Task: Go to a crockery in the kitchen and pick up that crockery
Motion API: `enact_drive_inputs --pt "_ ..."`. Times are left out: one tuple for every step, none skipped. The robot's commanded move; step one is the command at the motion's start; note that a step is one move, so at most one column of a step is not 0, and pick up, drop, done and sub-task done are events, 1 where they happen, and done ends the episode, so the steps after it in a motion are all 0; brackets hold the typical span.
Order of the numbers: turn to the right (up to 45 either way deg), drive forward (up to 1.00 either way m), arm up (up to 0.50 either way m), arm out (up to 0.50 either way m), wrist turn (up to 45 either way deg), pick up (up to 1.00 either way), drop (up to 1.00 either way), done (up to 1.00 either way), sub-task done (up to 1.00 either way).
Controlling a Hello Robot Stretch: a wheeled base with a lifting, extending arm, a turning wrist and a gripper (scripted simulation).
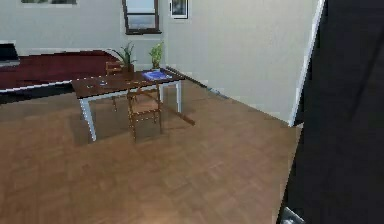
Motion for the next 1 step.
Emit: enact_drive_inputs --pt "0.0 0.40 0.00 0.00 0.0 0.00 0.00 0.00 0.00"
